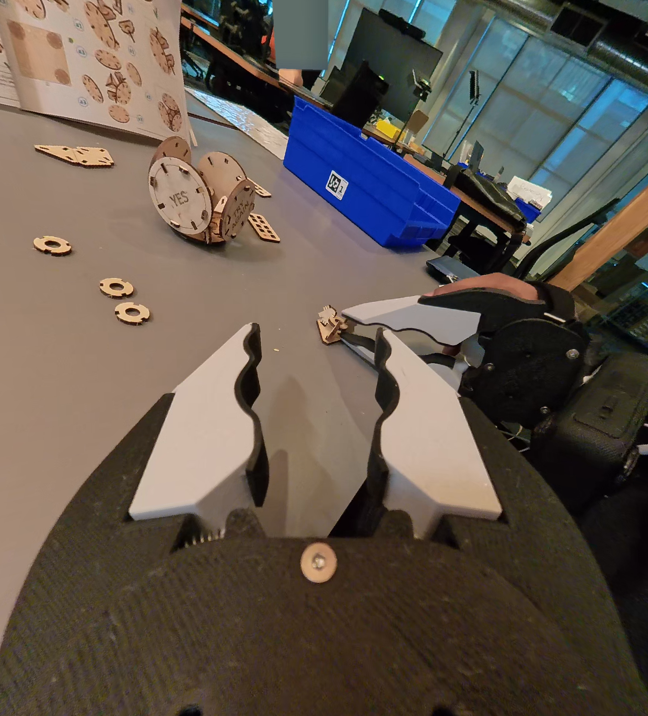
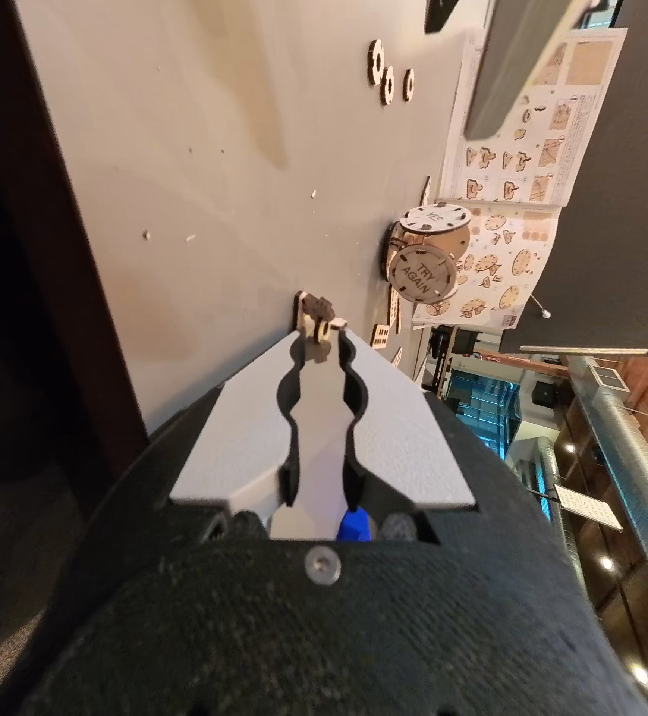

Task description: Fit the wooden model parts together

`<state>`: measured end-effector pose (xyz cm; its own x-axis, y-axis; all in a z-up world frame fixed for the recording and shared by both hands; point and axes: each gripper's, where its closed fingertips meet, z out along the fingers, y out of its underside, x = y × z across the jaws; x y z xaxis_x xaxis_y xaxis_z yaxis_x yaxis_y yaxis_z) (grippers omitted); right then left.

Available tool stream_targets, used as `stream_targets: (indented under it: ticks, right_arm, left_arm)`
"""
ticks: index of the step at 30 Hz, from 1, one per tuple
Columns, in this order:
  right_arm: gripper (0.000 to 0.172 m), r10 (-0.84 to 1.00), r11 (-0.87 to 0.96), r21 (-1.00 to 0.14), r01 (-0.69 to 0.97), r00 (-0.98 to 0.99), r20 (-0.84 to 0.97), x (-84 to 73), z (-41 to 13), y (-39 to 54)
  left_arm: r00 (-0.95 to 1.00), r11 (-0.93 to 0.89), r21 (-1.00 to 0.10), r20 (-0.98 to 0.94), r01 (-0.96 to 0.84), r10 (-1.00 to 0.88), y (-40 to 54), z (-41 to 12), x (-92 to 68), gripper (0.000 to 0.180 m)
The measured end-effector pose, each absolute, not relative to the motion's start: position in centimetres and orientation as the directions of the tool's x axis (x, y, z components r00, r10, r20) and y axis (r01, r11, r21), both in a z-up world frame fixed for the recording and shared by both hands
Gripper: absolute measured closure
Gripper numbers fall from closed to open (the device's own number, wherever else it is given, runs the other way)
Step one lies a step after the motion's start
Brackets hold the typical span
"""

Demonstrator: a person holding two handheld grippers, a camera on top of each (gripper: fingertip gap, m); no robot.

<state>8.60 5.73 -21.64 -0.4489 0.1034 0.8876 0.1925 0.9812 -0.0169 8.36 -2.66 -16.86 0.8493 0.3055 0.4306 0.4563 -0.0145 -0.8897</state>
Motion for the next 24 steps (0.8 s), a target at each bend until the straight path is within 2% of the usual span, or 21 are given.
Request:
stream_targets:
  ticks: [5, 8, 10, 12, 16, 18, 20, 24]
  right_arm:
    - [0.149, 0.102, 0.982, -0.013, 0.190, -0.468, 0.878, 9.5, -21.5, 6.5]
    - [0.147, 0.142, 0.981, -0.057, 0.187, -0.482, 0.864, 9.9, -21.3, 6.9]
    - [0.146, 0.212, 0.972, -0.128, 0.197, -0.499, 0.840, 9.9, -21.1, 7.2]
    - [0.144, 0.335, 0.942, -0.257, 0.217, -0.538, 0.774, 9.9, -21.2, 7.2]
    - [0.136, 0.605, 0.779, -0.554, 0.294, -0.587, 0.538, 9.6, -20.3, 6.9]
    - [0.136, 0.685, 0.684, -0.650, 0.331, -0.597, 0.417, 9.2, -19.7, 7.0]
    - [0.139, 0.723, 0.621, -0.692, 0.367, -0.608, 0.327, 9.0, -19.4, 7.3]
    - [0.147, 0.746, 0.571, -0.691, 0.443, -0.631, 0.213, 9.0, -20.3, 7.4]
  left_arm:
    - [0.848, -0.014, -0.889, 0.433, 0.458, 0.305, -2.7, -16.9, 8.4, 0.123]
    - [0.849, -0.018, -0.888, 0.432, 0.459, 0.304, -2.6, -16.9, 8.4, 0.123]
    - [0.850, -0.023, -0.889, 0.430, 0.458, 0.304, -2.6, -17.0, 8.4, 0.123]
    - [0.851, -0.028, -0.889, 0.427, 0.456, 0.305, -2.5, -17.1, 8.5, 0.123]
    - [0.854, -0.041, -0.890, 0.421, 0.453, 0.305, -2.3, -17.2, 8.6, 0.124]
    - [0.856, -0.050, -0.890, 0.418, 0.452, 0.303, -2.0, -17.4, 8.8, 0.124]
    - [0.859, -0.059, -0.890, 0.415, 0.451, 0.301, -1.8, -17.5, 9.0, 0.124]
    - [0.864, -0.077, -0.892, 0.406, 0.445, 0.298, -1.4, -17.9, 9.3, 0.124]
